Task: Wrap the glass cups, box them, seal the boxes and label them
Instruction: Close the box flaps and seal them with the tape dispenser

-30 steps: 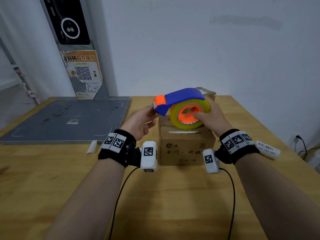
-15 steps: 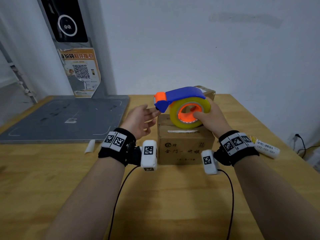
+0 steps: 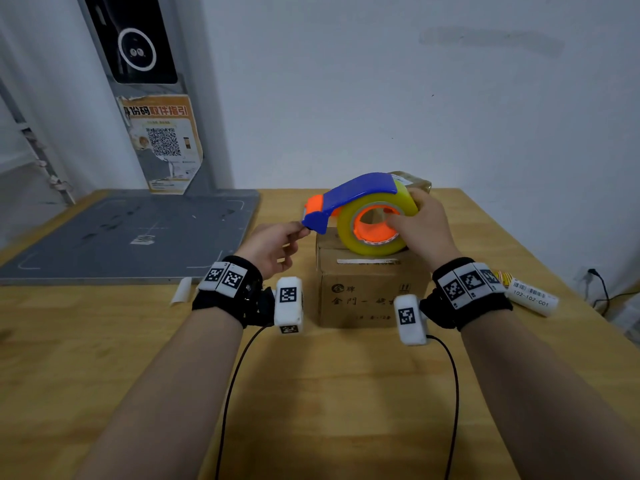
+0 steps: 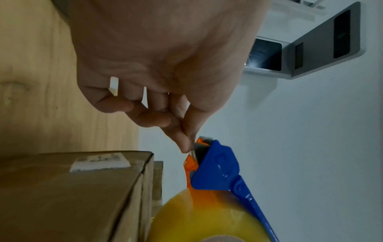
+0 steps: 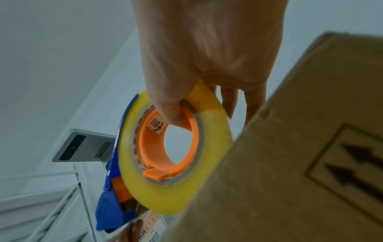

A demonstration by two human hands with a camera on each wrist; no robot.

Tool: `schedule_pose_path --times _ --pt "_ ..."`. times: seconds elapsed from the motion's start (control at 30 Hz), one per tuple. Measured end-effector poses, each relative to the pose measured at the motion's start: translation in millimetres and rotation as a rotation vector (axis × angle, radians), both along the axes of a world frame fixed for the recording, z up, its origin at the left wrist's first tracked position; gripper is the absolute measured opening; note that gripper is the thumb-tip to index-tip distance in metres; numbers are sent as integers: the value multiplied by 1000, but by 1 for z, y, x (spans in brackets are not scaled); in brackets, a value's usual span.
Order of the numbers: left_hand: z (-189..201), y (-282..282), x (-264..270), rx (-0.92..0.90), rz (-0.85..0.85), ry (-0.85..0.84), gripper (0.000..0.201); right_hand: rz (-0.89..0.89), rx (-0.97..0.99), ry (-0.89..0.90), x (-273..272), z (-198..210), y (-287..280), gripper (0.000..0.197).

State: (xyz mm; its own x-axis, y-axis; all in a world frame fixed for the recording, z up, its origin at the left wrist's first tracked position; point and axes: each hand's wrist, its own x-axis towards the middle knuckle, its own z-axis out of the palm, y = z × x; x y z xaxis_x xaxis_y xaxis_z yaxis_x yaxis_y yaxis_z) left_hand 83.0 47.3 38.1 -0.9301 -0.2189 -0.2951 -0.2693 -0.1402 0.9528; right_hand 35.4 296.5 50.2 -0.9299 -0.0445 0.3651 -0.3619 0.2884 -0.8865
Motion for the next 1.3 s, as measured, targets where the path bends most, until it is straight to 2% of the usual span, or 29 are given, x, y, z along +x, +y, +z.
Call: schedule_pose_path --times 0.13,0.3,0.5,0.6,0.73,0.8,0.9,1.13,1.3 --pt "-6 -4 0 -87 1 -9 7 -4 -21 62 3 6 -5 42" --pt "-7 -5 -2 -96 -17 3 12 -33 -82 40 4 2 1 51" --pt "-10 -6 -4 -88 45 2 14 -77 -108 55 2 1 11 50" --pt "-17 -16 -4 -52 82 -19 15 -161 -152 55 -2 -1 19 50" --pt "-27 -11 -4 11 131 -27 11 -186 -242 26 -1 -13 18 53" --pt "-33 -8 -5 35 165 -13 10 -174 -266 -55 -1 -25 15 51" --pt "-43 -7 -4 45 171 -15 9 -175 -247 -130 -1 -36 14 36" --pt "-64 -2 -2 -5 223 52 15 -255 -111 -23 -1 -32 13 18" --pt "-75 9 0 -36 244 70 20 -256 -74 -15 -2 -33 15 18"
